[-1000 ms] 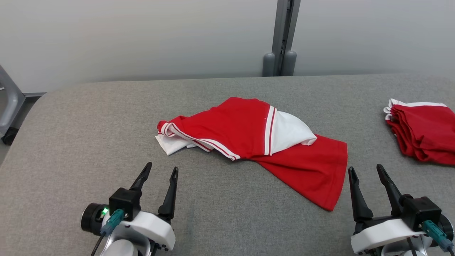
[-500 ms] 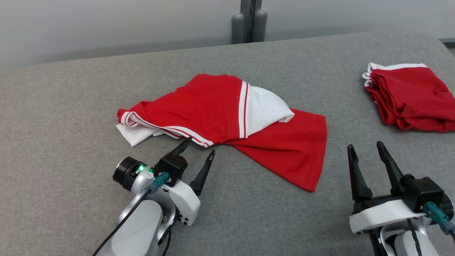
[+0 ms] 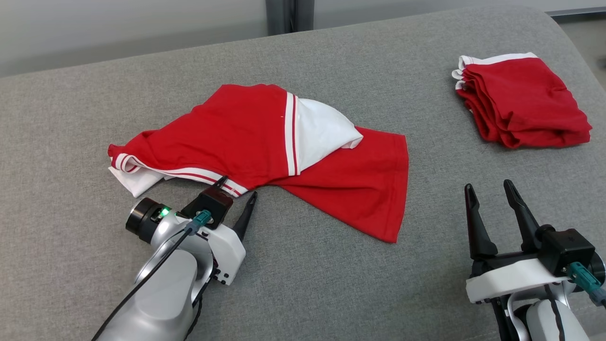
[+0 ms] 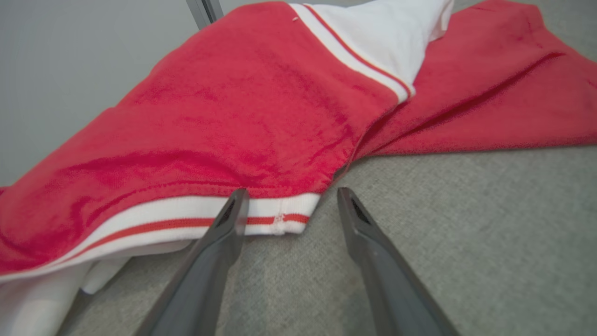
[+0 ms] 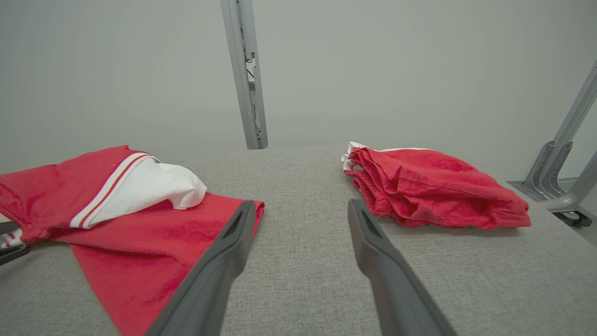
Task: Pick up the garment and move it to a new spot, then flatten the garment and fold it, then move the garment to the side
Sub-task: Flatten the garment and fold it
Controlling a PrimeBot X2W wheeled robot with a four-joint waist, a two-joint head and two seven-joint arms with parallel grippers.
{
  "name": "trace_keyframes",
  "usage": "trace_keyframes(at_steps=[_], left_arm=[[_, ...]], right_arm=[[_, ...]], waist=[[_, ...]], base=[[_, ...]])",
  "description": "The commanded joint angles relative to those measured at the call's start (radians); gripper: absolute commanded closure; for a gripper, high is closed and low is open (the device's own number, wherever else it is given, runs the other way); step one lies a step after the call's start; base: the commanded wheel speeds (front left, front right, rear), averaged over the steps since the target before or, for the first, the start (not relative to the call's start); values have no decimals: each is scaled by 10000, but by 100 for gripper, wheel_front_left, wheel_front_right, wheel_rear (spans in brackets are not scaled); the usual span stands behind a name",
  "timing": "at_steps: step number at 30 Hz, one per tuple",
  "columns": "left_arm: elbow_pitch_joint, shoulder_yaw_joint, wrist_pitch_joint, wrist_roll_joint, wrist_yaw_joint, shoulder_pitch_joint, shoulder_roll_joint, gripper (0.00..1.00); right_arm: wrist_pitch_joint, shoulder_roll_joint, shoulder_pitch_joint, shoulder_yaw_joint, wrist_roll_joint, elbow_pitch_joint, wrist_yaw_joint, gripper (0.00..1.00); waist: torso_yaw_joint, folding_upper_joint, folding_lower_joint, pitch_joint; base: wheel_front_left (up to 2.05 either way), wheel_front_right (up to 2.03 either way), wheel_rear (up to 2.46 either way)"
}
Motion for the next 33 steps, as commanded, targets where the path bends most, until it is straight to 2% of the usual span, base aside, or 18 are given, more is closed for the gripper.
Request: trace_keyframes(at_steps=[1, 2, 3, 4, 5, 11, 21, 27, 33], left_arm=[[122, 5, -17, 47, 104, -250, 52, 59], [142, -10, -17, 67, 150, -291, 70, 72], [142, -10, -17, 67, 150, -291, 70, 72], [146, -12, -17, 80, 204, -330, 97, 89], [194, -93, -18, 173, 247, -368, 145, 100], [304, -222, -18, 154, 315, -462, 182, 100], [-1795, -89, -17, -78, 254, -162, 347, 100], [-1472, 74, -17, 175, 164, -1818, 1003, 100], [-239, 602, 23, 212, 489, -4209, 1822, 100]], right_arm=[[-75, -53, -68, -5, 32, -26, 2, 0], [-76, -53, -67, -5, 41, -27, 2, 0], [-76, -53, -67, -5, 41, -27, 2, 0], [-76, -53, -68, 4, 45, -22, 2, 0], [-76, -53, -72, 23, 53, -10, 2, 0], [-76, -55, -114, 135, 94, 24, 2, 0], [-76, -52, 106, -30, -16, 57, 2, 0], [-75, -56, -205, 434, 125, -26, 2, 0], [-68, -53, -589, 790, 339, -57, 2, 0]], waist=[[-2, -1, 0, -16], [3, -1, 0, -28], [3, -1, 0, -28], [8, -1, 0, -42], [9, -1, 0, -61], [-29, -1, 0, -192], [162, -1, 0, -608], [-273, -1, 0, -235], [-1169, -1, 0, 680]], base=[[0, 0, 0], [0, 0, 0], [0, 0, 0], [0, 0, 0], [0, 0, 0], [0, 0, 0], [0, 0, 0], [0, 0, 0], [0, 0, 0]])
